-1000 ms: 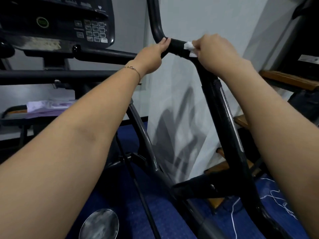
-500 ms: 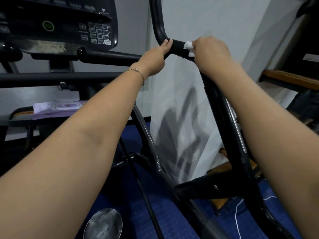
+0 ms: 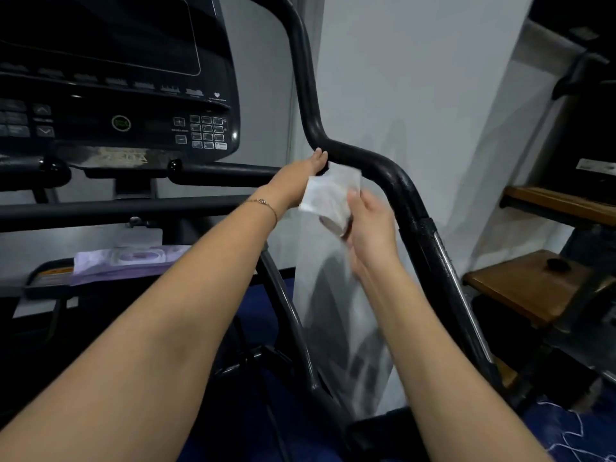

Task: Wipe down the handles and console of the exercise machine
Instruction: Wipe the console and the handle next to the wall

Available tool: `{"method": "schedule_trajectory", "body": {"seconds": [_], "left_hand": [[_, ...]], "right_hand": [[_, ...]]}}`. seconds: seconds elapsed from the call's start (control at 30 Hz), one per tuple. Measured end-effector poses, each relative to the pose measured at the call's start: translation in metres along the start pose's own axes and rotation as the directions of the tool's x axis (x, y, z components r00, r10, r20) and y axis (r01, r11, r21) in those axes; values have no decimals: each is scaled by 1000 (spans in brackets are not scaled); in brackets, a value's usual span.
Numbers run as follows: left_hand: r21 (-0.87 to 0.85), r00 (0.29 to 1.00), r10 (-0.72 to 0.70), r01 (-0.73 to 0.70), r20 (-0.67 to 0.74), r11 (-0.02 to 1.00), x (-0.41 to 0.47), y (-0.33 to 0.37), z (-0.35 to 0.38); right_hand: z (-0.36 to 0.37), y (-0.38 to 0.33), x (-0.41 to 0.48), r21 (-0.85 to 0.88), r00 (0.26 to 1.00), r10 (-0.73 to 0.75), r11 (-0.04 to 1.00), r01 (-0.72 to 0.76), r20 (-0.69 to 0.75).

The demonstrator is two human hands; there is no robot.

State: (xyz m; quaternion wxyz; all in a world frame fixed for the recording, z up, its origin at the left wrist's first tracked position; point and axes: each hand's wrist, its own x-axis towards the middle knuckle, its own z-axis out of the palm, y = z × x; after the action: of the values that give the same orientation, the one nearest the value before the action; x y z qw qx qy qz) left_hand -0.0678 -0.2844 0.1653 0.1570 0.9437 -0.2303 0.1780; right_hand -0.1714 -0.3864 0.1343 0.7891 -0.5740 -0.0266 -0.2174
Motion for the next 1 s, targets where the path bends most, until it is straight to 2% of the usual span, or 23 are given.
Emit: {"method": "schedule_trajectory", "body": {"seconds": [0.03,0.07,0.1,0.13,0.2,0.27,0.37,0.53,0.6,0.73,0.9,1.0], "left_hand": [[-12,1000,-4,4,9,1000,0,-2,-4],[-19,1000,-10,10,13,1000,-1,-3,-7],[-18,1000,-9,10,18,1000,-1,-4,-10],[-18,1000,-4,5,23,1000,-2,-5,-12],[-24,999,5,-4,32,1000,-1,-7,-15],[-8,999,7,-7,32,1000,0,-8,-15],[47,999,19,-20,28,999,2,-8,-10],[83,999,40,-43,31,996,3,-11,-6],[92,999,43,-45,26,995,2,-10,-7],[110,998,42,-46,38,993,3,-12,-6],[87,999,17,-20,34,996,1,-9,-9],[115,999,32,-36,37,993,-3,-6,-11]], "right_hand": [[2,9,3,343,953,304,895,-285,-2],[1,18,7,571,880,473,710,-413,47],[-1,25,13,701,839,540,572,-425,68],[-3,29,18,765,823,566,509,-395,48],[-5,32,32,802,822,569,496,-333,-11],[-3,29,49,806,856,515,519,-284,-31],[11,22,70,799,927,372,541,-263,53],[22,12,87,797,952,299,560,-228,62],[15,9,78,827,950,296,507,-243,98],[12,9,69,908,928,342,322,-267,151],[14,1,73,911,902,414,314,-267,121],[7,1,67,938,910,386,233,-255,151]]}}
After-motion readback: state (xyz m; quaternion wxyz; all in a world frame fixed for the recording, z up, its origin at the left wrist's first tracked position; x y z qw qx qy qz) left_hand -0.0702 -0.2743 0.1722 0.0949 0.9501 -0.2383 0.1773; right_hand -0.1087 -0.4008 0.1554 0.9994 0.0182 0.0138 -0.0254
